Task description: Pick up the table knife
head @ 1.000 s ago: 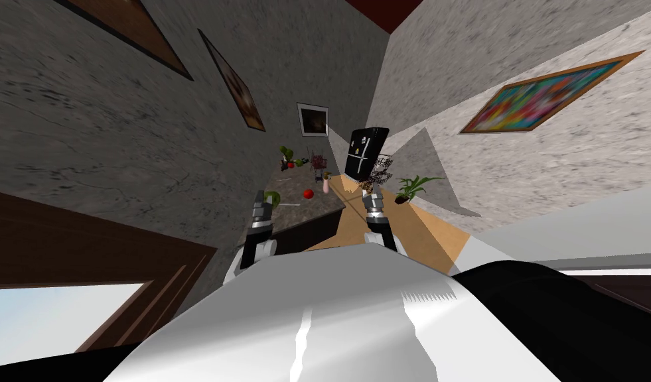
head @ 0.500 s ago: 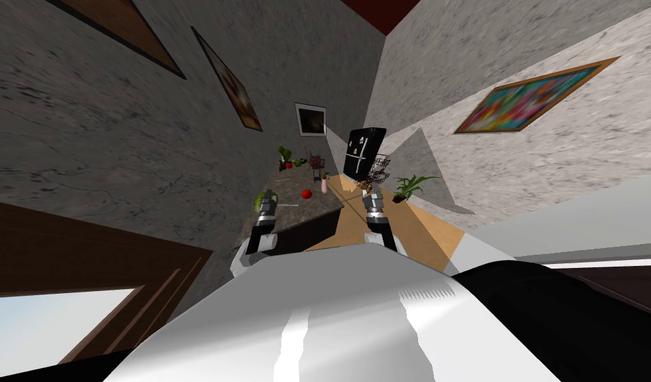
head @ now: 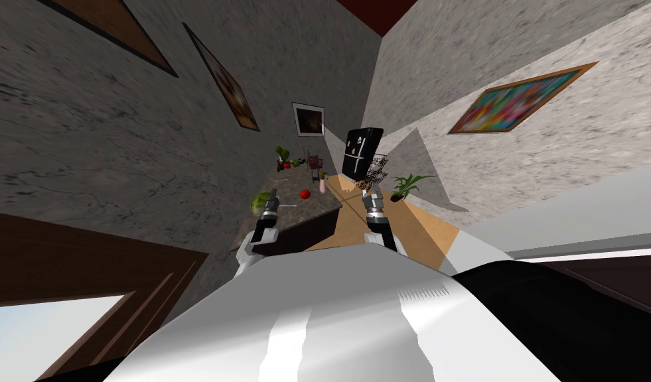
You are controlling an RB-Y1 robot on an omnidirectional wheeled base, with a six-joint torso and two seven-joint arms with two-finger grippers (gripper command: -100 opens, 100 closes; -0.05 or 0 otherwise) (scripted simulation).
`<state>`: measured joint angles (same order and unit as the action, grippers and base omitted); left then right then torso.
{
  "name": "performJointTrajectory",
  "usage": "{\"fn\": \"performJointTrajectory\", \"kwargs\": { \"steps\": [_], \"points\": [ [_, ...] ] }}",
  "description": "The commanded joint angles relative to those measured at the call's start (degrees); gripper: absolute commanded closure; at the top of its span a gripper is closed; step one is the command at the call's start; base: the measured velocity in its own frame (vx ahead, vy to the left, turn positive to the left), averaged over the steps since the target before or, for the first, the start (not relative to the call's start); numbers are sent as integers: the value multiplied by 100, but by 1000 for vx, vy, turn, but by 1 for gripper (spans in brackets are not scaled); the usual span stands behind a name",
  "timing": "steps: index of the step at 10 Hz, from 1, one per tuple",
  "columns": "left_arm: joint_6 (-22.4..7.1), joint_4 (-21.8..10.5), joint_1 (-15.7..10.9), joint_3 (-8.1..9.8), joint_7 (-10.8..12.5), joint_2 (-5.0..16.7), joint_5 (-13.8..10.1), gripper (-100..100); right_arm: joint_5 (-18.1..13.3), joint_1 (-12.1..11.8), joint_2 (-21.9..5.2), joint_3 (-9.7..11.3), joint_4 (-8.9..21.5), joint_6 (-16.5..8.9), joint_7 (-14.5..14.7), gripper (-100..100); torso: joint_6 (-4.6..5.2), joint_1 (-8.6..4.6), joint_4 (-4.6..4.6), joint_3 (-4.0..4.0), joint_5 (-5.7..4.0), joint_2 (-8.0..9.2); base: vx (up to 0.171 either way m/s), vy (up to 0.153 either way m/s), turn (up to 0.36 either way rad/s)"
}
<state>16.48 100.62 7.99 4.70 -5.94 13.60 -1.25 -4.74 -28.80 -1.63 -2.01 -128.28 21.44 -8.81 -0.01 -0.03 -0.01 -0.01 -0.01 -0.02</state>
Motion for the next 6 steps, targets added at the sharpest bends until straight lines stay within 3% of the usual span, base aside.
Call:
{"fn": "performJointTrajectory", "kwargs": {
  "steps": [1,6],
  "points": [
    [-286,-286,-286,5,-42,132,13,-100,0,0,0,0,0,0,0,0,0,0,0,0,0,0,-2,-14,-48],
    [-1018,-1180,-1019,9,-110,367,37,-100,0,0,0,0,0,0,0,0,2,-2,1,0,-1,0,-2,-14,-48]
  ]
}}
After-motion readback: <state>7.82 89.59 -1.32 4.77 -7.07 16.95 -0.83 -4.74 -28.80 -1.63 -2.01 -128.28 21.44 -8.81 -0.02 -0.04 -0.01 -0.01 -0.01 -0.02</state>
